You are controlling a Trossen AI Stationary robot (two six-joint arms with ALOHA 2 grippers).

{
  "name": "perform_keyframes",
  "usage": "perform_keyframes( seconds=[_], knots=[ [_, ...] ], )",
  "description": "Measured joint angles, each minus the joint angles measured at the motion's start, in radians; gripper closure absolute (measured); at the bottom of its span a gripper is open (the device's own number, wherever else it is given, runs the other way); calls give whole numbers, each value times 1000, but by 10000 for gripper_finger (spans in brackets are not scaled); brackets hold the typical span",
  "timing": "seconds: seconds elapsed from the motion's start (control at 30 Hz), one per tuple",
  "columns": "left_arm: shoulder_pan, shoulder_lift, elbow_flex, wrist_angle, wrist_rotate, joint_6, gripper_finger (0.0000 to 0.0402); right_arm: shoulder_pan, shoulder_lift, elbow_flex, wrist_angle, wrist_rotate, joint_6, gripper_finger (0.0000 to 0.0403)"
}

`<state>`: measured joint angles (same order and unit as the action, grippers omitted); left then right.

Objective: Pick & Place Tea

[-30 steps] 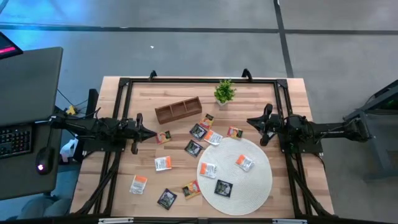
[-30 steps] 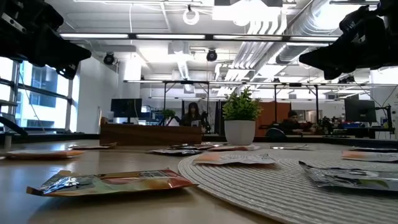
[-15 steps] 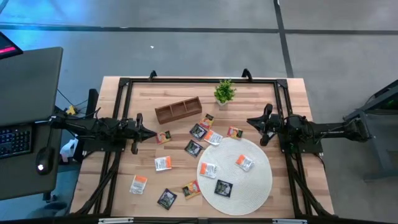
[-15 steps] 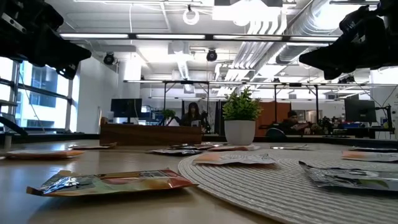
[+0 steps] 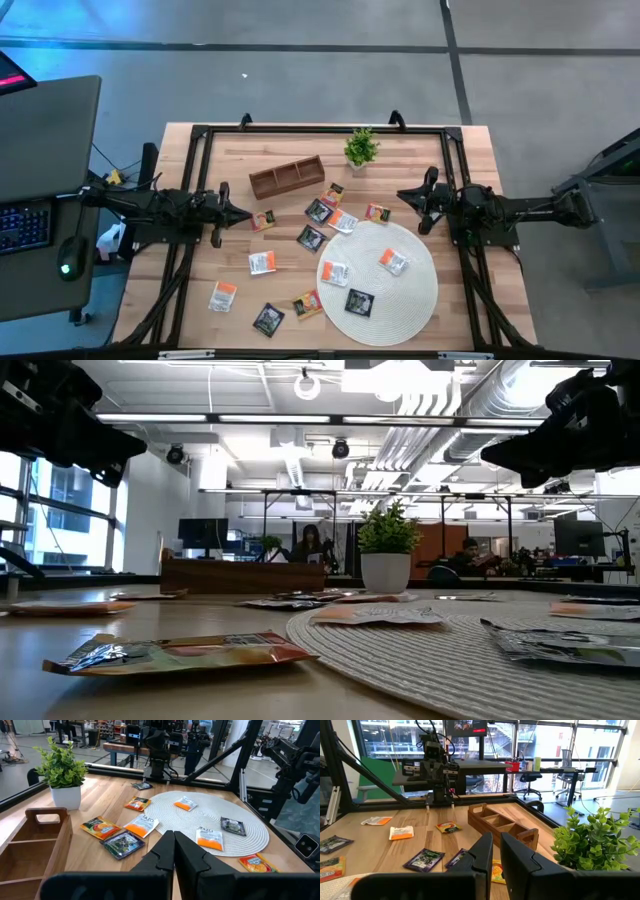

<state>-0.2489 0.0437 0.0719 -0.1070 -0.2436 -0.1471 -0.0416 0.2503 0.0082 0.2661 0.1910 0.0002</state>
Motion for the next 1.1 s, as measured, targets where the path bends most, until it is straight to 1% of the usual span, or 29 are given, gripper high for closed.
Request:
perform_keyframes(
  seconds=[1.03,1.1],
  knots=[
    [0,0,0,0,0,0,399,0,0,0,0,0,0,371],
    [0,0,0,1,1,-18,399,0,0,0,0,0,0,370]
  ],
)
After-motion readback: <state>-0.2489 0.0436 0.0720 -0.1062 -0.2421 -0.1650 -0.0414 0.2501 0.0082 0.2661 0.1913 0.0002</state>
